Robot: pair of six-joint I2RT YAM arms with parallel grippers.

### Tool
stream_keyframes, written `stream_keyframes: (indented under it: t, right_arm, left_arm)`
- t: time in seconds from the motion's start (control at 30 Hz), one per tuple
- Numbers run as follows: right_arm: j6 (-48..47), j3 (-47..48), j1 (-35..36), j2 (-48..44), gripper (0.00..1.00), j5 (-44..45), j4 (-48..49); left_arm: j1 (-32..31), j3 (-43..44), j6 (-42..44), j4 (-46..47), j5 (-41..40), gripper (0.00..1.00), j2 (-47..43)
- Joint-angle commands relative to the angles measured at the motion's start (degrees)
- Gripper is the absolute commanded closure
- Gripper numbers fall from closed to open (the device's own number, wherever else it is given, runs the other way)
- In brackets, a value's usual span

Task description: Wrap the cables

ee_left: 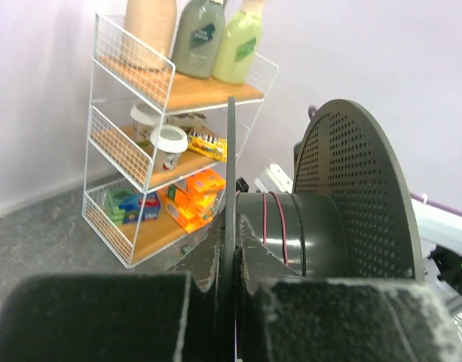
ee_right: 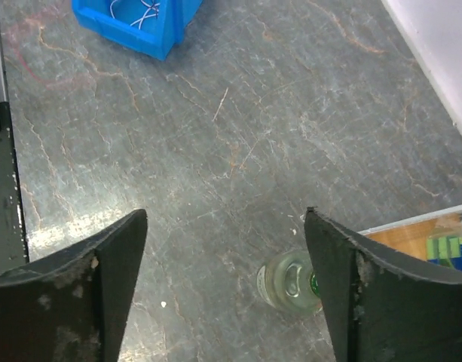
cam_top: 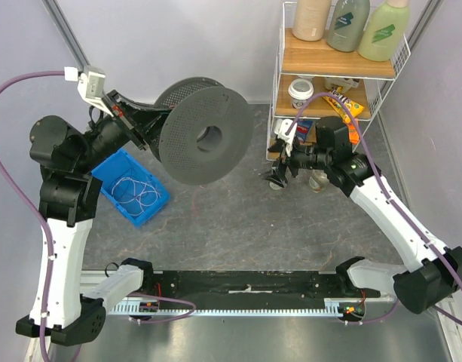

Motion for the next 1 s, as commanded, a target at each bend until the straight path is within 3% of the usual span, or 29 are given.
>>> stream_keyframes:
  t: [0.0, 0.17, 0.23, 0.33, 0.47, 0.6, 0.73, 0.97]
  right_arm:
    - [7.45, -3.89, 0.06, -5.41, 0.02, -0.38, 9.27]
    - [17.9, -9.52, 0.06, -8.32, 0.02, 0.06, 23.16]
    - [26.15, -12.24, -0.03, -8.76, 0.02, 3.21, 30.26]
    - [33.82, -13.05, -0.03, -7.62, 0.02, 9.81, 31.98]
    - [29.88, -12.26, -0.03, -5.86, 0.02, 5.78, 31.53]
    - [29.53, -16.55, 0.14, -6.56, 0.02, 8.58, 39.07]
    - [22.77, -20.34, 1.37, -6.13, 0.02, 11.66, 45.41]
    - [23.9, -24.03, 5.94, -1.47, 0.02, 12.28, 57.35]
  left_arm:
    - [0.26, 4.43, -3.94, 4.51, -6.51, 0.99, 0.73]
    - [0.09, 7.07, -5.26, 4.51, -13.89, 0.98, 1.78]
    - [0.17, 7.68, -6.92, 4.34, -17.14, 0.98, 2.04]
    - [0.08, 7.95, -8.68, 5.83, -20.05, 0.98, 2.31]
    - [0.17, 7.95, -11.5, 7.32, -21.99, 0.98, 3.28]
    - [0.17, 7.42, -13.52, 10.31, -24.01, 0.98, 4.15]
    - [0.17, 6.99, -16.16, 12.68, -25.33, 0.98, 4.68]
    - [0.26, 7.33, -17.04, 14.36, -25.6, 0.98, 5.03]
